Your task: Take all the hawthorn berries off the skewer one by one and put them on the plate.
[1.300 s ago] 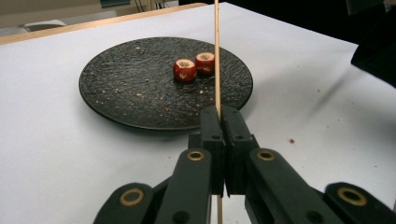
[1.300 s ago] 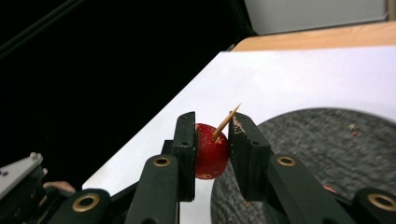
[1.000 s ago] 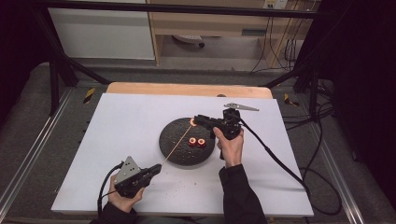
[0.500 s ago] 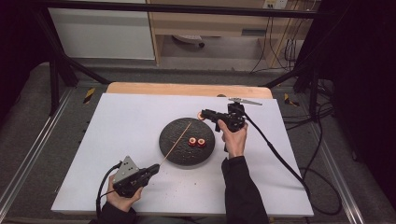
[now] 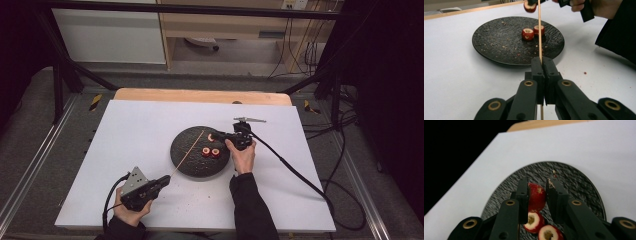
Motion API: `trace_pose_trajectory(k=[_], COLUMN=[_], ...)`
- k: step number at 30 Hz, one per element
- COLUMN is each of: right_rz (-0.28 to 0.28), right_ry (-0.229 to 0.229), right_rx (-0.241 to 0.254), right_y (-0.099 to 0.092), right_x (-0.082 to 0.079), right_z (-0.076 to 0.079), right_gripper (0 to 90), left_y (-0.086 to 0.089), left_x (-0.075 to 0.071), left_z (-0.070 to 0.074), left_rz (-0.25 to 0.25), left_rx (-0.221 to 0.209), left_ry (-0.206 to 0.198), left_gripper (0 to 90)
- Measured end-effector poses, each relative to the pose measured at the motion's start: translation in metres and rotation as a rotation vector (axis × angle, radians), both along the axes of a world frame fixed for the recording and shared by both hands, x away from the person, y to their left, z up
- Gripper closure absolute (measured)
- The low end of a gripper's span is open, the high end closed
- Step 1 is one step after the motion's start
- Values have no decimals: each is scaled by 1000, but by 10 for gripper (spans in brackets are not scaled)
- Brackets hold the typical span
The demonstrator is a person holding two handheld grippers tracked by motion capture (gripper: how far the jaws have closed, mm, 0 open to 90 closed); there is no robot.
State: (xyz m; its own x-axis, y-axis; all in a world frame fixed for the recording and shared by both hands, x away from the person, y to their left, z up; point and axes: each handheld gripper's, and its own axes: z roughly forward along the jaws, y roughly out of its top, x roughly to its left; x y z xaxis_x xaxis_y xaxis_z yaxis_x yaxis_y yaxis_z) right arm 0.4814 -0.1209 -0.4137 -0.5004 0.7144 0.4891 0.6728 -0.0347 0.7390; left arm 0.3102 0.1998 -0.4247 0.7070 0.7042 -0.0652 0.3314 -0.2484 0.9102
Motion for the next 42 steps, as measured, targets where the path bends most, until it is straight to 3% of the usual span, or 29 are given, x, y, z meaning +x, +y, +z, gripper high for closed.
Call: trace_pose_trajectory(k=[7,12,15,22,29,36,42], right_rz=[-18,-21,-26,-6,48,104,122], right_ry=[43,62,68,8,-69,-135,-139], right_rx=[-54,-80,-100,-119,-127,-207,-256], right_y=[3,5,5,-4,-16,-31,-48], right_x=[5,7,7,-4,-26,-49,-67], right_z=[-24,-32,-33,-21,-6,-2,-10], right_gripper=[734,724,672,538,311,116,40], left_y=[0,0,0,0,-2,-5,-8], left_x=[1,1,2,2,4,7,12], left_z=[-1,-1,-1,0,0,3,5], left_rz=[1,1,1,4,2,6,5], left_rx=[3,5,6,8,17,21,34], left_ry=[7,12,14,18,30,41,60], left_gripper=[885,885,885,884,884,884,884])
